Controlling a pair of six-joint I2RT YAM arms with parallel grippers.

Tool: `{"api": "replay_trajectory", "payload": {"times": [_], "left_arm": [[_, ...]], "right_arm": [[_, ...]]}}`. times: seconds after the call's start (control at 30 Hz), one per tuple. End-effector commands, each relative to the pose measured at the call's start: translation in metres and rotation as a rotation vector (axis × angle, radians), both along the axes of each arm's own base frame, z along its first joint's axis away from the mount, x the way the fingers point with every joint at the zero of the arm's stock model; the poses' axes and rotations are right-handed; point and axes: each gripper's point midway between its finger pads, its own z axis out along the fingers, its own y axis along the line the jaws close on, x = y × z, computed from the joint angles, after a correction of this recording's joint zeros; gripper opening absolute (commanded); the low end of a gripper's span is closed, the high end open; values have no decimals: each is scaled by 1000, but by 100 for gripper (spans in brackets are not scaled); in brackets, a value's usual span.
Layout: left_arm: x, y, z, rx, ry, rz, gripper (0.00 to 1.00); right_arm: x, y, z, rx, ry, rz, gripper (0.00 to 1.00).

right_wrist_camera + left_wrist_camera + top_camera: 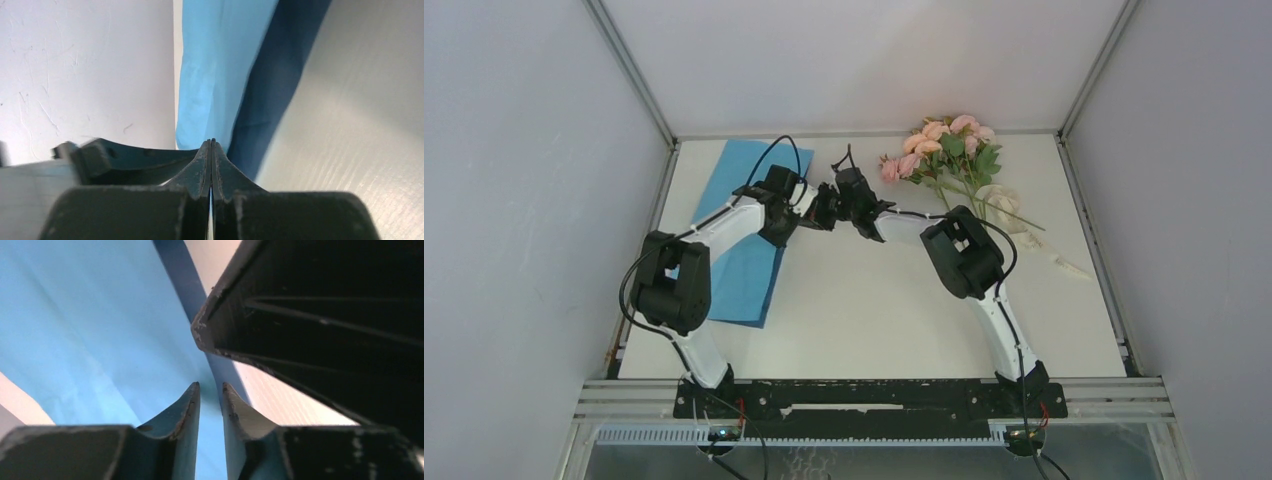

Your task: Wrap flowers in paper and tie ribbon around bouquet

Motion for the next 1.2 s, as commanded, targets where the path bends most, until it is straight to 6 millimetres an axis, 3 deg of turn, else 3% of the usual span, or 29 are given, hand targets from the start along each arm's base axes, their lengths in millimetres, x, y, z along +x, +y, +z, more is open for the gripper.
{"api": "replay_trajectory", "payload": {"times": [0.0,0.07,0.17,0.33,0.4,0.5,0.6,0.7,0.83,0.93,0.97,1.07,1.1,1.17], "left_arm": [[-7,10,-13,40,26,18,19],[-7,11,-14,48,32,19,1],[-4,17,-10,76,8,33,0],[12,38,20,176,-129,64,0],[16,45,37,209,-181,70,0],[16,48,63,206,-234,76,0],[14,49,95,189,-286,71,0],[10,50,128,184,-339,60,0],[3,49,162,153,-386,37,0],[0,48,149,152,-356,23,0],[-1,46,134,153,-314,15,4],[3,35,83,129,-183,20,60],[8,30,70,115,-158,20,74],[22,20,52,89,-150,26,89]], "right_arm": [[-2,5,62,102,-103,21,0],[-1,3,63,102,-104,19,0],[1,-4,62,91,-107,15,0],[10,-38,59,43,-133,-44,0],[10,-50,56,30,-135,-48,10],[10,-63,47,8,-128,-46,38],[11,-65,43,-11,-125,-44,55],[10,-61,36,-31,-112,-38,89],[13,-60,22,-73,-103,-44,92],[17,-57,16,-65,-86,-44,87],[16,-54,16,-48,-76,-30,85],[11,-52,15,-26,-62,-22,83],[11,-55,16,-30,-68,-27,83],[9,-62,17,-47,-83,-38,82]]}}
